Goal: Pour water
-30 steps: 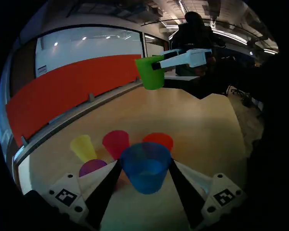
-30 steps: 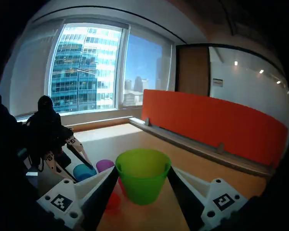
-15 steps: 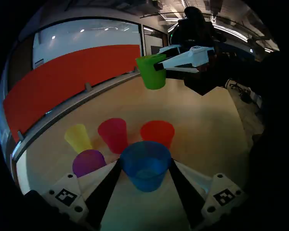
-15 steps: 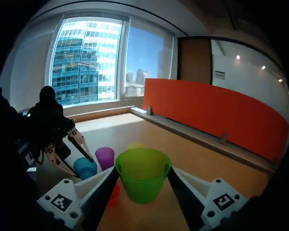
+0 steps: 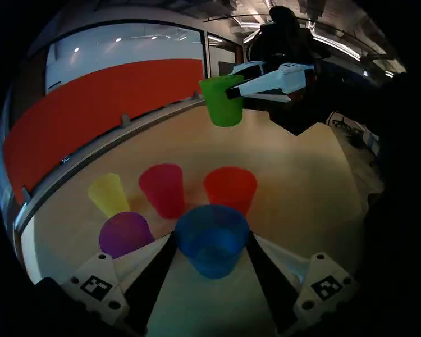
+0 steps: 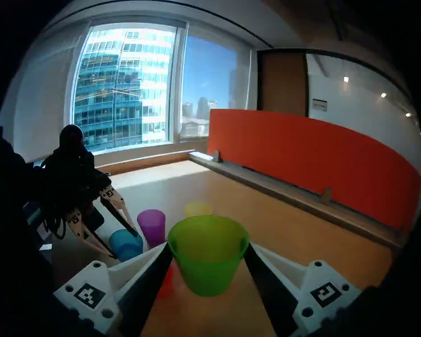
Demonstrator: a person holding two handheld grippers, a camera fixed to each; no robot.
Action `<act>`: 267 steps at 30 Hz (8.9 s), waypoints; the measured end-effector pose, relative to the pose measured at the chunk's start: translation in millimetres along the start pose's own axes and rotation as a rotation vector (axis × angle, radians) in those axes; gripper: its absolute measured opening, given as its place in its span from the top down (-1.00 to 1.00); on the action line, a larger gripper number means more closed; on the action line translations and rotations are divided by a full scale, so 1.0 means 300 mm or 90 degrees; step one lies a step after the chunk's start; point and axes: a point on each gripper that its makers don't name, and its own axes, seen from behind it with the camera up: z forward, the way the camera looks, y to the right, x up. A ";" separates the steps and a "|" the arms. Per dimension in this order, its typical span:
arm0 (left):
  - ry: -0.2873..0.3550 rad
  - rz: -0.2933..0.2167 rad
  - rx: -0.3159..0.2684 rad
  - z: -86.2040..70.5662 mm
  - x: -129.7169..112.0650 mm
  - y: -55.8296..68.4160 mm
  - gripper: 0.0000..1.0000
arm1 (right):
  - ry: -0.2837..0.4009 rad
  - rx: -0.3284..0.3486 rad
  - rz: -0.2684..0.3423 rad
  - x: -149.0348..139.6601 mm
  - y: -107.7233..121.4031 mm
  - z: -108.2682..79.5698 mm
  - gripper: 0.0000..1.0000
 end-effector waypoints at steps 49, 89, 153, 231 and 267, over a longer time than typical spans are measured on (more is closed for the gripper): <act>-0.038 -0.020 0.012 -0.026 -0.100 -0.021 -0.96 | -0.117 -0.004 0.026 -0.402 -0.055 0.073 -0.82; -0.019 -0.096 0.069 -0.129 -0.132 -0.028 -0.96 | -0.130 -0.053 0.031 -0.495 -0.056 -0.047 -1.00; 0.325 -0.204 0.539 -0.609 0.145 -0.410 -0.96 | 0.262 -0.545 0.118 -0.026 0.286 -0.512 -1.00; 0.299 -0.227 0.645 -0.445 -0.086 -0.494 -0.96 | 0.190 -0.622 0.078 -0.056 0.336 -0.530 -1.00; 0.298 -0.225 0.642 -0.444 -0.088 -0.489 -0.96 | 0.214 -0.615 0.073 -0.119 0.333 -0.538 -1.00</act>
